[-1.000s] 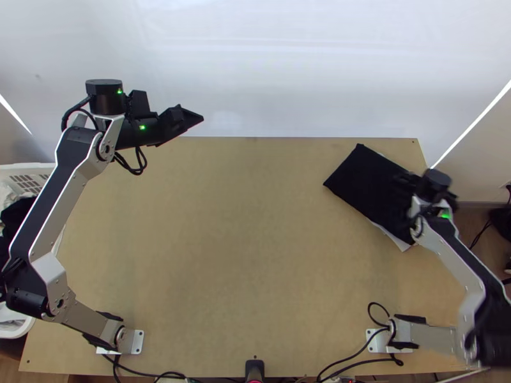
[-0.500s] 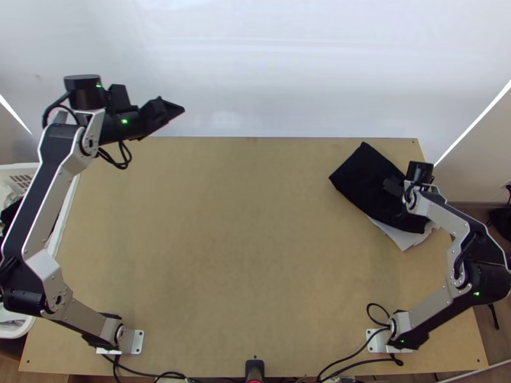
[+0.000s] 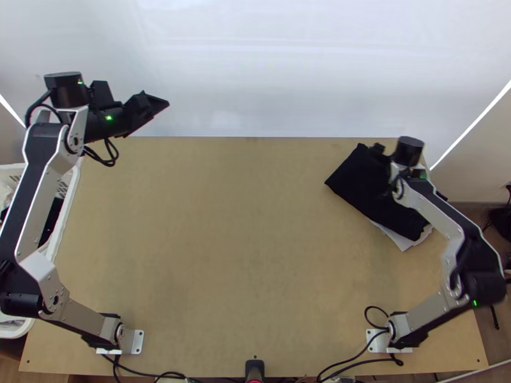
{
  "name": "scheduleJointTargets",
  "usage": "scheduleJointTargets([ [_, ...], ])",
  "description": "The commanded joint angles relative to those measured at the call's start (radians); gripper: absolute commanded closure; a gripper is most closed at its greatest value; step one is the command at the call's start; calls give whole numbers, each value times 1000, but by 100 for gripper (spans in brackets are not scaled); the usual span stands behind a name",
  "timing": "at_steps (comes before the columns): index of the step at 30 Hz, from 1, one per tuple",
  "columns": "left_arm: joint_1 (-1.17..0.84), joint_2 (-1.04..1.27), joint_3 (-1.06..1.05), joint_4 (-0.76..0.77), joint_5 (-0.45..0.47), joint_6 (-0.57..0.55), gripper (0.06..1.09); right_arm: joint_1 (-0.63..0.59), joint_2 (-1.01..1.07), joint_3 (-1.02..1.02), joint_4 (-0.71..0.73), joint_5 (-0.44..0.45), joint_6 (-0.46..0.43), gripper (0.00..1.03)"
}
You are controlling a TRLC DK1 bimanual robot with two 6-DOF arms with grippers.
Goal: Fold the t-shirt
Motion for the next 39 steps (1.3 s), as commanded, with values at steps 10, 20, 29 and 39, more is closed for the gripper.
scheduleJointTargets([
  [10, 158, -64, 1, 15, -185, 169, 10, 21, 99, 264, -211, -25, -96, 4],
  [20, 236, -403, -254, 236, -346, 247, 10, 70, -515, 142, -150, -27, -176, 4],
  [29, 308, -1027, -869, 498, -474, 346, 10, 146, -1147, -418, 399, -181, -463, 4],
  [39, 451, -1403, -1208, 757, -475, 390, 10, 175, -1385, -635, 405, -183, -497, 4],
])
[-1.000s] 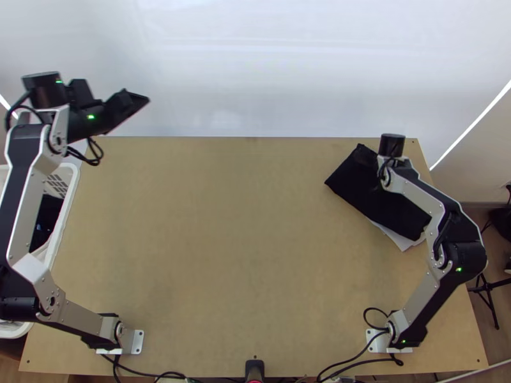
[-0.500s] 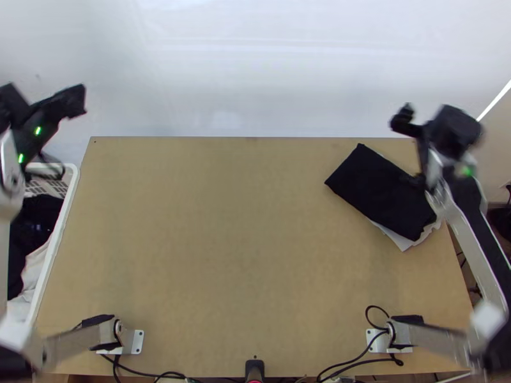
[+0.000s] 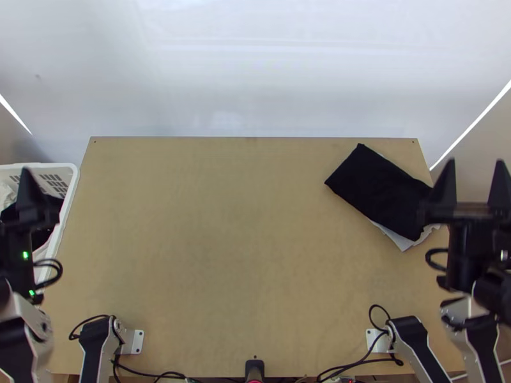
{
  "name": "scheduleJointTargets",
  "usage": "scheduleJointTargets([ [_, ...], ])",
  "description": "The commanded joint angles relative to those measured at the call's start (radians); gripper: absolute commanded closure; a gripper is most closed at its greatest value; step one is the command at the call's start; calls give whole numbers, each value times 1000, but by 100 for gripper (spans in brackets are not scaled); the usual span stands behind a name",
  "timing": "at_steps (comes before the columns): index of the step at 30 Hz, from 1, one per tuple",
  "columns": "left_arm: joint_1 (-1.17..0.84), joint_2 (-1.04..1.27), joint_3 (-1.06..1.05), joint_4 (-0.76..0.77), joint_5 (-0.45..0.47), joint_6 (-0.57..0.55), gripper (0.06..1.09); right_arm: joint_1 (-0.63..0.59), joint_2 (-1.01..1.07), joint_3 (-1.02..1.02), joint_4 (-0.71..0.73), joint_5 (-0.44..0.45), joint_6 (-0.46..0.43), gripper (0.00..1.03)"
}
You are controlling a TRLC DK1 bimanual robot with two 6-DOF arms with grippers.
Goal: Fold the t-shirt
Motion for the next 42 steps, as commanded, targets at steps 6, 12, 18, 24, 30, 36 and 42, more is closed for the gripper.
scheduleJointTargets([
  [6, 78, -361, -435, 343, 1, 106, 10, 48, -371, -432, 61, -12, -37, 4],
  [12, 33, -440, -587, 397, 13, 132, 10, 54, -523, -639, 83, -23, -36, 4],
  [18, 4, -456, -711, 405, 13, 164, 10, 59, -514, -673, -68, -23, 47, 4],
  [24, -17, -456, -832, 325, 13, 154, 10, 50, -519, -671, -344, -23, 65, 4],
  [30, -28, -458, -843, 136, 11, 141, 10, 34, -520, -671, -437, -23, 61, 4],
  [36, -19, -456, -838, 7, -16, 120, 10, 41, -519, -670, -448, -26, 59, 4],
  [42, 78, -437, -838, -6, -50, 126, 10, 39, -520, -670, -448, -26, 59, 4],
])
